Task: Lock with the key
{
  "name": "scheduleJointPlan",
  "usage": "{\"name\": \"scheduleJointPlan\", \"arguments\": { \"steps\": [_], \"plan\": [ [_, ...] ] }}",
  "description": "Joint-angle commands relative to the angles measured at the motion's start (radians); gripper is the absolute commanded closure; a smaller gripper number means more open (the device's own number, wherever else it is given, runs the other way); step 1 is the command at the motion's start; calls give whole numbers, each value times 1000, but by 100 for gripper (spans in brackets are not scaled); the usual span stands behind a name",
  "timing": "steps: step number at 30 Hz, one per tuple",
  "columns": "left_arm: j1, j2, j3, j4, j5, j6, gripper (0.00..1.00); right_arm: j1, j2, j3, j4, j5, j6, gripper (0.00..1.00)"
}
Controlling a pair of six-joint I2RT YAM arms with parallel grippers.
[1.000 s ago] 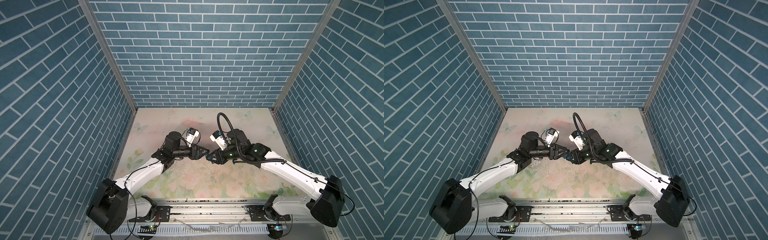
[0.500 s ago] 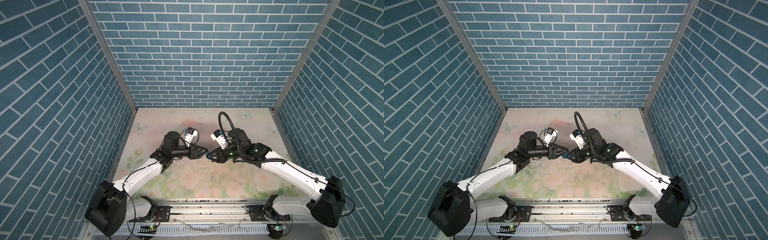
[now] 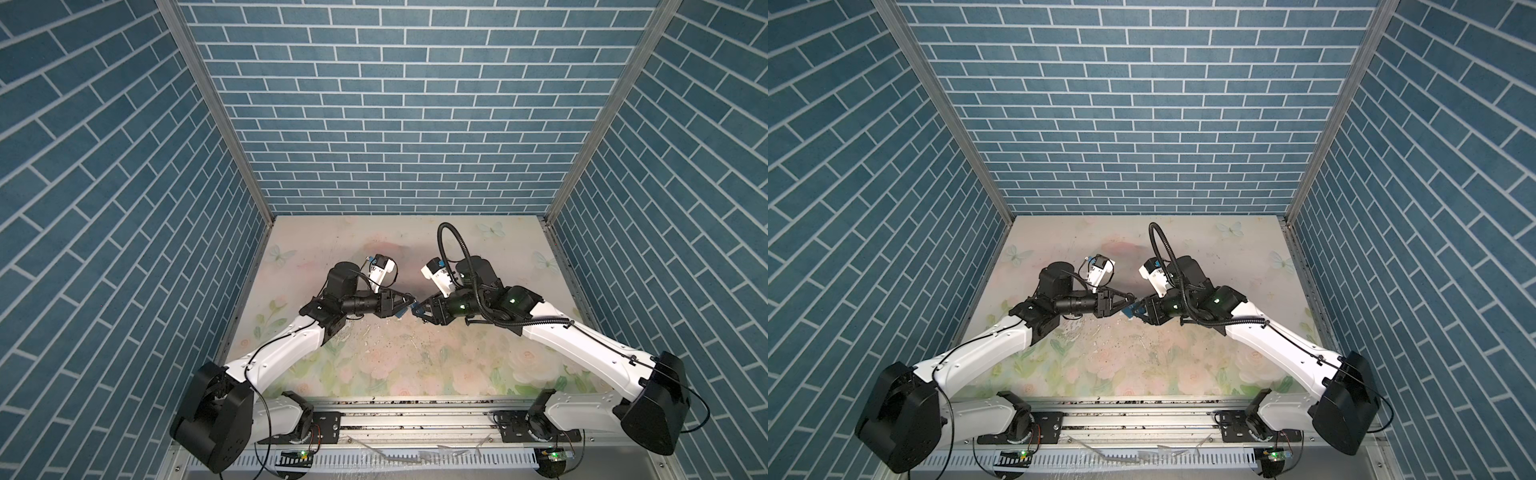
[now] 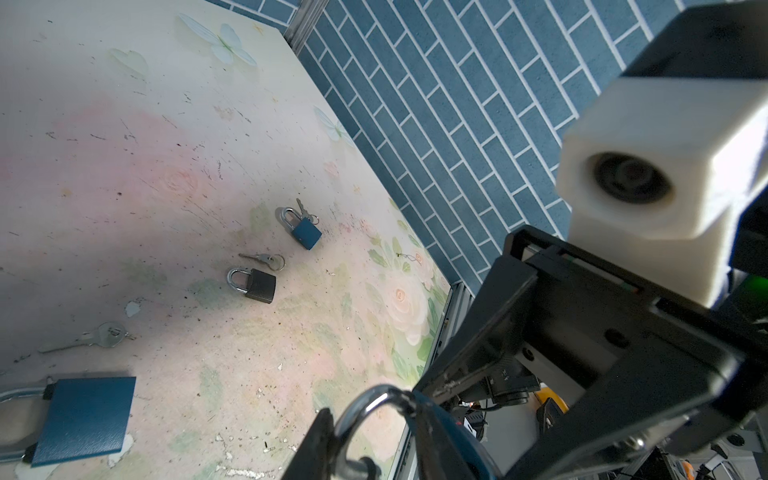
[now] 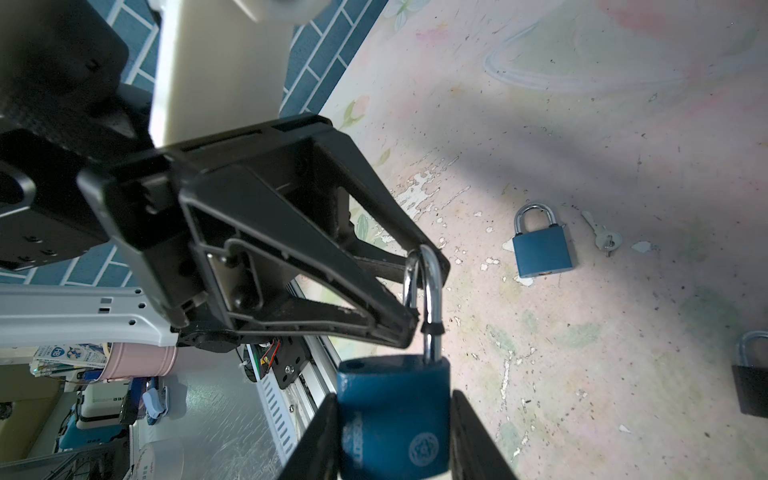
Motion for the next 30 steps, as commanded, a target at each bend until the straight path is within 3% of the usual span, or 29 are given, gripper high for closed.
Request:
{"name": "scheduleJointPlan", "arguments": {
  "steps": [1, 12, 25, 30],
  "plan": [
    [13, -1, 29, -14, 6, 11, 65, -5, -6, -14, 39, -13, 3, 100],
    [58, -10, 25, -19, 26, 11, 66, -4, -16, -23, 43, -7, 5, 100],
    [57, 31, 5, 35, 59, -12, 61, -5, -14, -17, 56, -20, 11, 100],
    [56, 25, 7, 46, 63, -16, 64, -4, 1, -7, 53, -23, 8, 100]
  ]
}}
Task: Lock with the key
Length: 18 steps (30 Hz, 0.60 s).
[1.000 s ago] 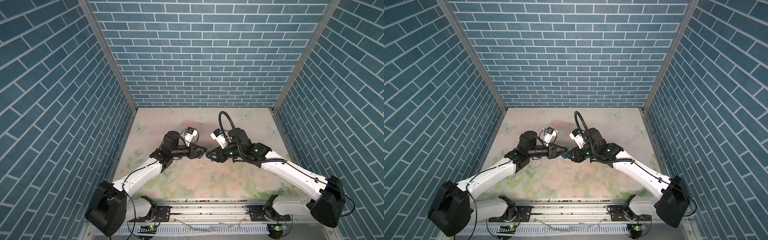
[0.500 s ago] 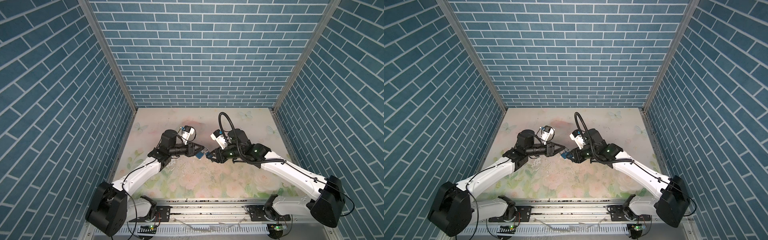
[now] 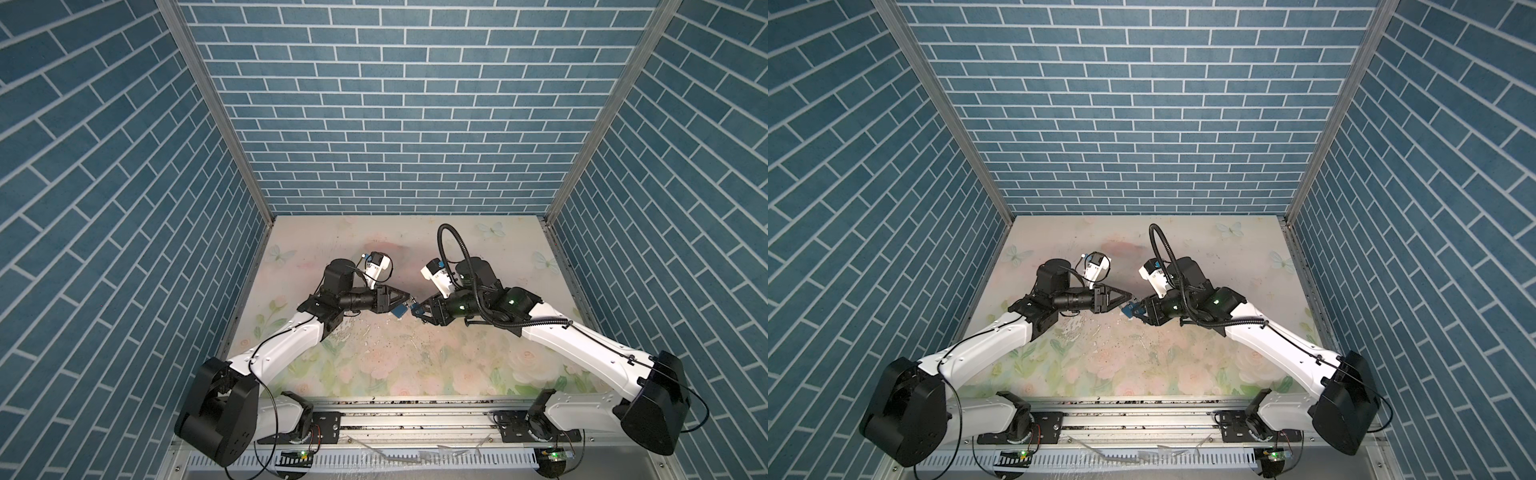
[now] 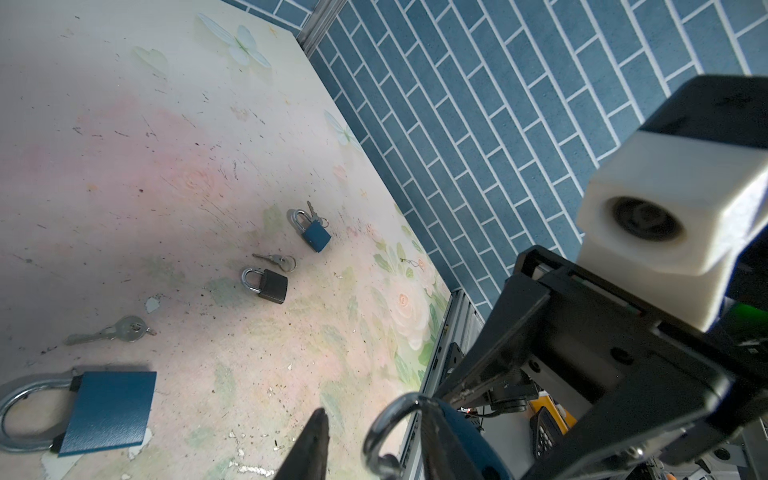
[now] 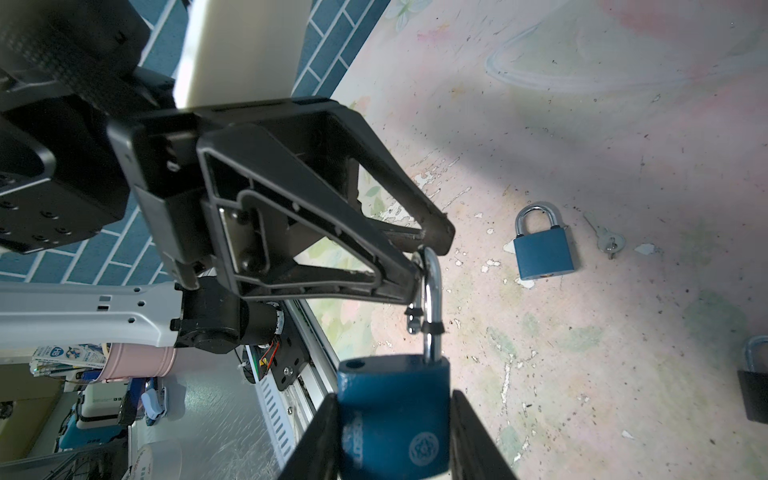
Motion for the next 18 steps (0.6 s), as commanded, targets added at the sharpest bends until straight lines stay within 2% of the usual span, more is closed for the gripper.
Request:
{"name": "scheduleJointPlan", "arguments": {
  "steps": [1, 6, 18],
  "plan": [
    [2, -8, 6, 27, 21, 1, 65, -4, 1, 10, 31, -16, 7, 100],
    [3, -3, 6, 18, 36, 0, 70, -5, 5, 17, 34, -12, 7, 100],
    [4, -2, 3, 7, 39, 2, 74, -5, 14, 25, 35, -12, 6, 100]
  ]
}}
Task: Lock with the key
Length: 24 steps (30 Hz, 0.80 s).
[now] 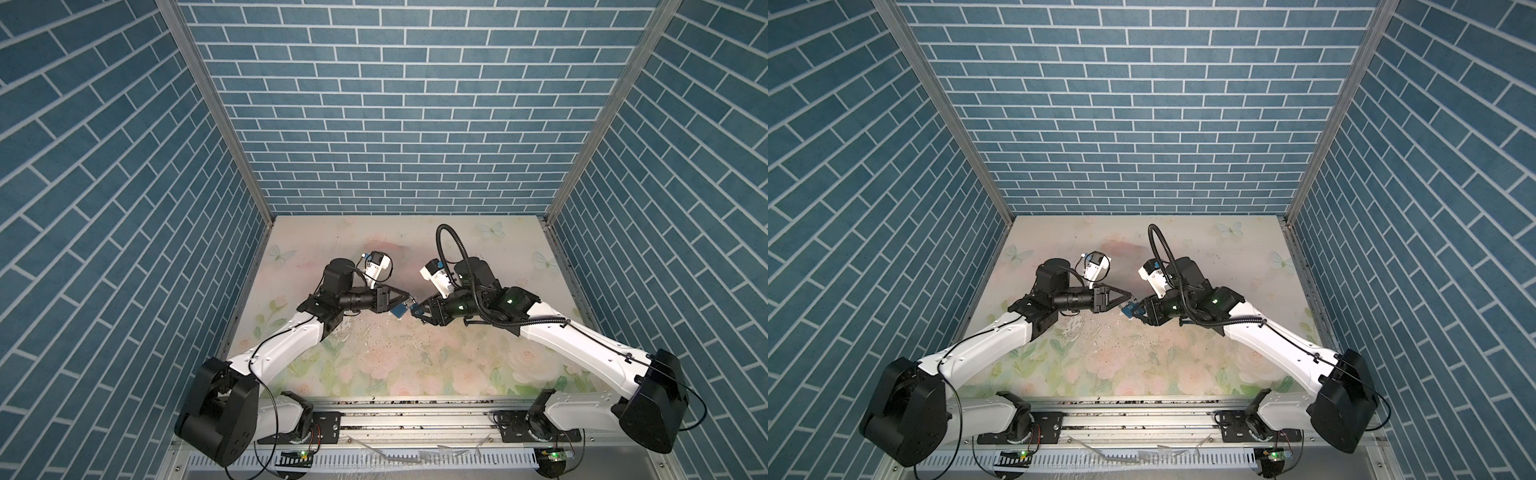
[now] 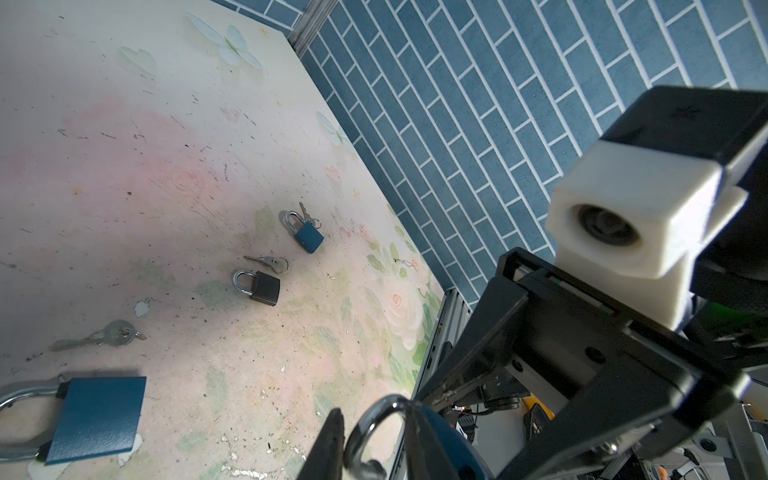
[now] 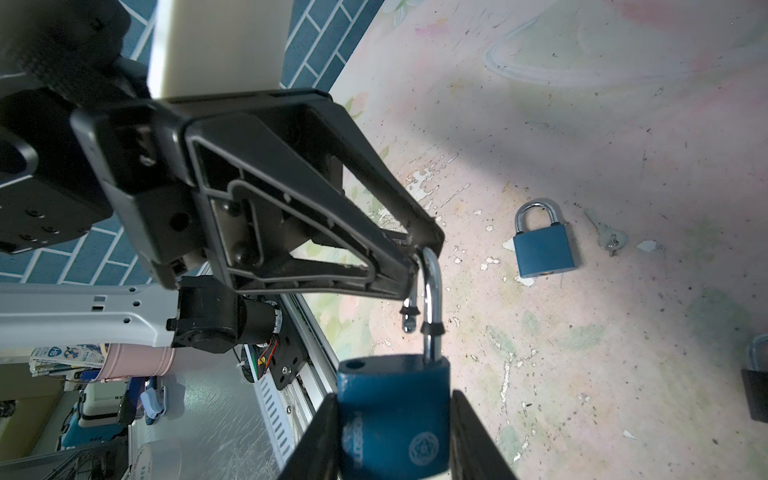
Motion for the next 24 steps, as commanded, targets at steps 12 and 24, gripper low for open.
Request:
{"name": "scheduleJointPlan", "arguments": {
  "steps": [12, 24],
  "plan": [
    [3, 16, 7, -5, 24, 8, 75, -6, 7, 27, 41, -8, 6, 100],
    [3, 23, 23, -32, 1, 7, 98, -5, 18, 29, 40, -16, 6, 100]
  ]
}}
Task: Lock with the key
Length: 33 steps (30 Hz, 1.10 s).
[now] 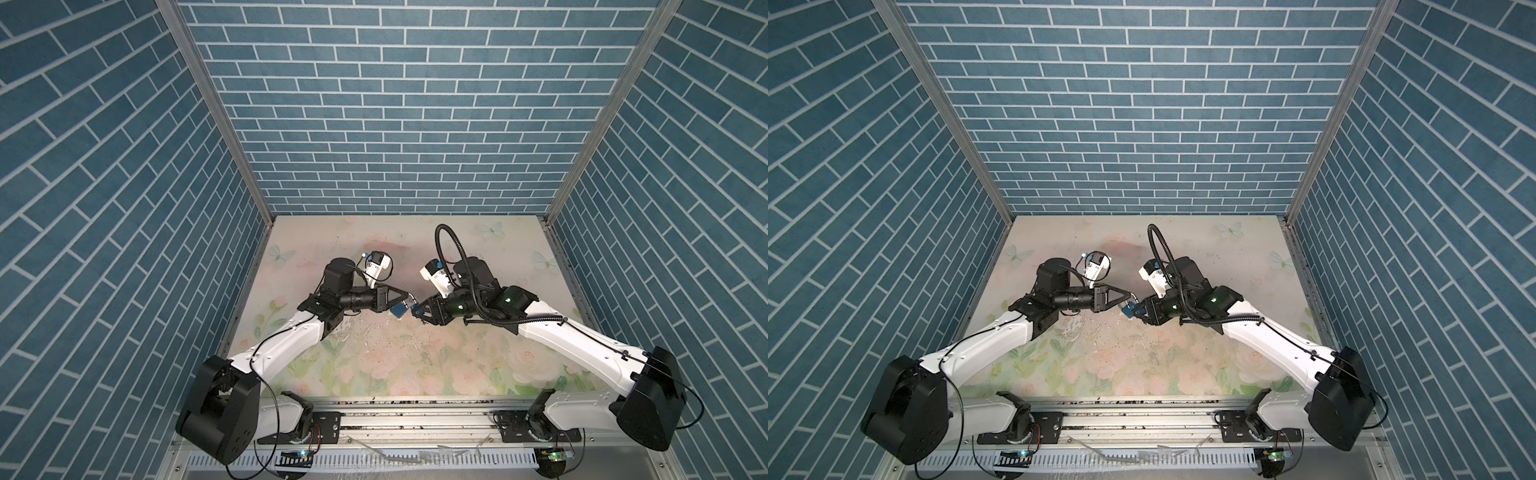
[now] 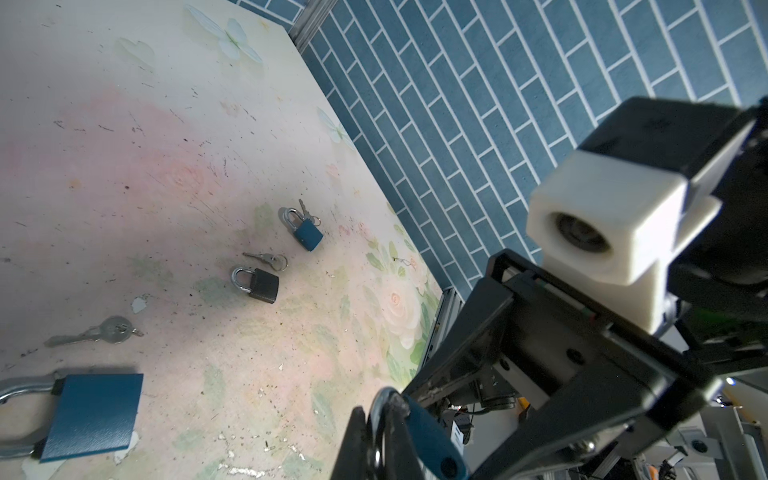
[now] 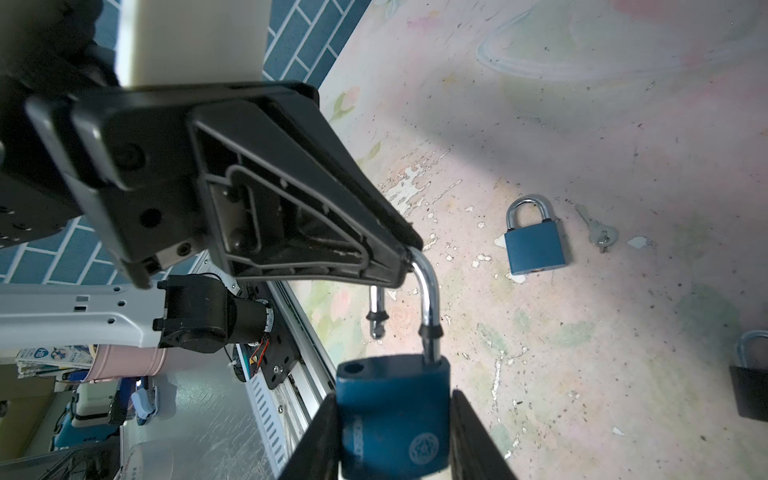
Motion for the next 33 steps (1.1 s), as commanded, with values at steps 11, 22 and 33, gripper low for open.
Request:
{"name": "scheduleJointPlan", "arguments": {
  "steps": [11, 22, 33],
  "plan": [
    [-1, 8, 41, -60, -38, -2, 100, -1, -9, 15, 74, 14, 20, 97],
    [-60, -18, 153, -197, -116, 37, 100, -2, -54, -53, 177, 45, 45, 86],
    [-102, -67, 209, -269, -225, 40, 100, -2, -130, -140, 256, 101, 68, 62]
  ]
}}
